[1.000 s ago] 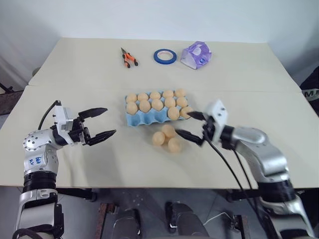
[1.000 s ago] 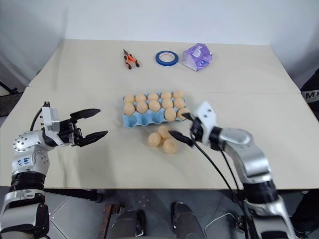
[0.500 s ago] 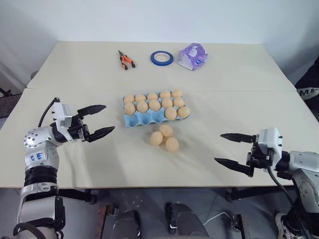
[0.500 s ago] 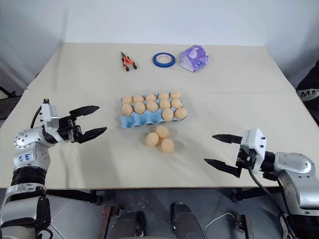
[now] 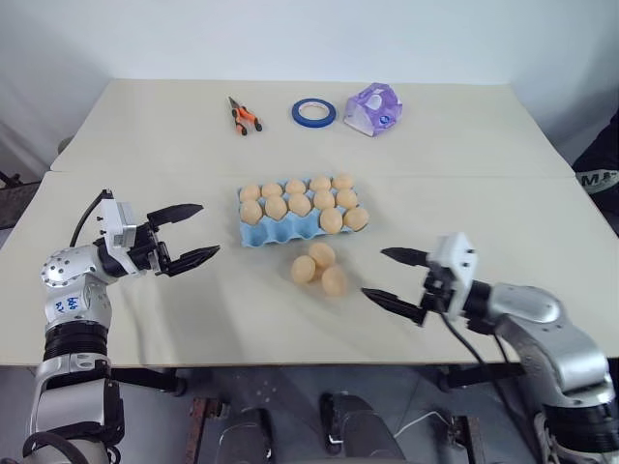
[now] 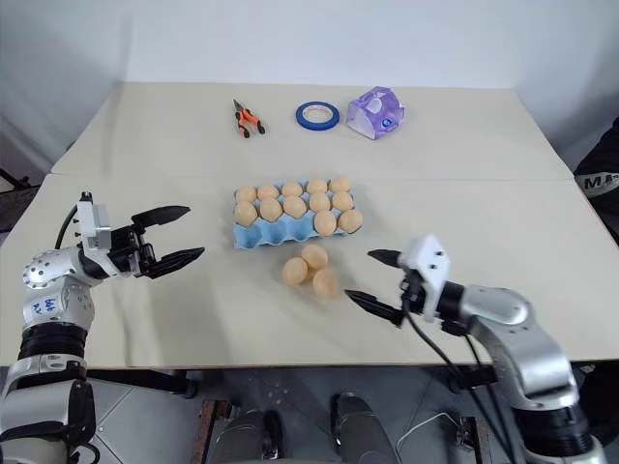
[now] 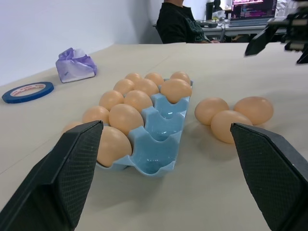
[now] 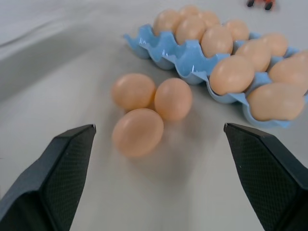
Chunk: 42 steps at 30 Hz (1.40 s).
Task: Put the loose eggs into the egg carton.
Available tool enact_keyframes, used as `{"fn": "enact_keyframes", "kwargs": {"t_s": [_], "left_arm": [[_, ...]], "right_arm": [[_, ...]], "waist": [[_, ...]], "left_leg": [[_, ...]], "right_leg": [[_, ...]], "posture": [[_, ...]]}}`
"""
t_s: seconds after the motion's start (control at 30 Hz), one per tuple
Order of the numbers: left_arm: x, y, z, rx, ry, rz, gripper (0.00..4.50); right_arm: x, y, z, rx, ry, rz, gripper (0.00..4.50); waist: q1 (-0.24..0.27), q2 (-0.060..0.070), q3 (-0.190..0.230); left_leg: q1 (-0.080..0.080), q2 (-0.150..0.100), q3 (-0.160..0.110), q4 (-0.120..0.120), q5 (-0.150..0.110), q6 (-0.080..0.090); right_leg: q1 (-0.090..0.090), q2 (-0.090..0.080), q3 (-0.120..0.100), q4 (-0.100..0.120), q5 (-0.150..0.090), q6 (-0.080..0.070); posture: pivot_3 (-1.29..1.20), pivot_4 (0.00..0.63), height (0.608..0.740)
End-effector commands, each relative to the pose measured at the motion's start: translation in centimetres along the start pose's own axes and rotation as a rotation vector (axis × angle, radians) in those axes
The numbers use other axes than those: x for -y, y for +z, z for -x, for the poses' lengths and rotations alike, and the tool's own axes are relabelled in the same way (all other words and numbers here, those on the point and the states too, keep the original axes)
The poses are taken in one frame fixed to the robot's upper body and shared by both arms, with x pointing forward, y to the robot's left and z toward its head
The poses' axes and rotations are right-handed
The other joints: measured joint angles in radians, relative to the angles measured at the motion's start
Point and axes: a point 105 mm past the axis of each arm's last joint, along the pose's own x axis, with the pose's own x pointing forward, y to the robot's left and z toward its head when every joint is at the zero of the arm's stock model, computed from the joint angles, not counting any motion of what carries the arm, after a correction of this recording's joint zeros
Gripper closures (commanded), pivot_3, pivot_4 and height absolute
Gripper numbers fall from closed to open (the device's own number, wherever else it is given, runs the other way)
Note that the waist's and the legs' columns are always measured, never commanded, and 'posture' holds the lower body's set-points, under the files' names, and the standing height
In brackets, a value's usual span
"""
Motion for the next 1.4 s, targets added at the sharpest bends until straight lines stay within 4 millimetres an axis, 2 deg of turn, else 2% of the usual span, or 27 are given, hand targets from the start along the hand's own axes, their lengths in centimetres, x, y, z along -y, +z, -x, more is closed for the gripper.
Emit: {"fn": "enact_keyframes", "kwargs": {"t_s": [0.03,0.2,0.4,0.5,0.73,0.8,1.0,1.1,1.17,1.27,1.4], "left_arm": [[-0.4,1.5,0.2,0.02,0.006,-0.059,0.0],[-0.3,1.6,0.3,0.023,0.004,-0.062,0.0],[-0.2,1.8,0.5,0.022,0.006,-0.064,0.0],[-0.1,1.7,0.5,0.022,0.007,-0.065,0.0],[0.0,1.7,0.5,0.024,0.012,-0.06,0.0],[0.0,1.7,0.5,0.024,0.012,-0.059,0.0],[0.0,1.5,0.5,0.024,0.015,-0.056,0.0],[0.0,1.5,0.4,0.026,0.015,-0.053,0.0],[0.0,1.4,0.2,0.029,0.014,-0.052,0.0],[0.0,1.4,-0.1,0.035,0.011,-0.049,0.0],[0.0,1.3,-0.1,0.037,0.01,-0.049,0.0]], "right_arm": [[-0.4,0.4,-2.0,-0.014,-0.026,0.029,0.03],[-1.4,-0.8,-3.5,-0.08,0.021,-0.003,0.03],[-2.3,-1.7,-4.3,-0.113,0.047,-0.015,0.03],[-2.1,-1.7,-4.8,-0.107,0.039,-0.025,0.6],[-1.2,-1.4,-4.4,-0.095,0.009,0.007,2.89],[-1.1,-1.1,-3.9,-0.091,0.01,0.024,3.22],[-0.1,1.9,-0.8,-0.07,0.023,0.07,3.36],[1.2,3.5,-0.3,-0.059,-0.006,0.099,3.36],[2.9,4.7,-0.6,-0.034,-0.07,0.118,3.36],[5.5,6.3,-2.3,0.005,-0.146,0.116,3.36],[6.3,7.2,-5.0,0.032,-0.146,0.129,3.36]], "waist": [[0.001,0.0,0.0],[0.002,0.0,0.0],[0.0,0.0,0.0],[0.0,0.0,0.0],[0.0,0.0,0.0],[0.001,0.0,0.0],[0.002,0.0,0.0],[-0.001,0.0,0.0],[-0.004,0.0,0.0],[-0.007,0.0,0.0],[-0.003,0.0,0.0]], "left_leg": [[0.0,0.0,0.0,0.0,0.0,0.0],[-0.003,0.0,-0.001,0.0,0.0,0.0],[-0.003,0.0,-0.001,0.001,-0.001,0.001],[-0.003,0.0,-0.001,0.001,-0.001,0.0],[-0.003,0.0,-0.001,0.001,-0.001,0.0],[-0.003,0.0,-0.002,0.001,-0.001,0.0],[-0.004,0.0,-0.002,0.001,-0.001,0.001],[-0.004,0.0,-0.002,0.001,-0.001,0.001],[-0.003,0.001,-0.002,0.001,-0.001,0.001],[-0.002,0.001,-0.002,0.001,0.0,0.0],[-0.003,0.001,-0.002,0.0,0.0,0.0]], "right_leg": [[0.0,0.0,0.0,0.0,0.0,0.0],[-0.001,0.0,-0.001,-0.001,0.0,0.0],[-0.002,0.0,-0.002,-0.001,0.0,0.0],[-0.001,0.001,-0.002,0.0,0.0,0.0],[-0.002,0.0,-0.002,0.0,0.0,0.0],[-0.002,0.001,-0.002,0.0,0.0,0.0],[-0.002,0.0,-0.002,-0.001,0.0,0.0],[-0.002,0.001,-0.002,-0.001,0.0,0.0],[-0.002,0.001,-0.002,0.0,0.0,0.0],[-0.002,0.001,-0.002,0.0,0.0,0.0],[-0.002,0.001,-0.002,0.0,0.0,-0.001]], "posture": [[0.0,0.15,0.74],[0.0,0.15,0.74],[0.0,0.15,0.74],[0.0,0.15,0.74],[0.0,0.15,0.74],[0.0,0.15,0.74],[0.0,0.15,0.74],[0.0,0.15,0.74],[0.0,0.15,0.74],[0.0,0.15,0.74],[0.0,0.15,0.74]]}}
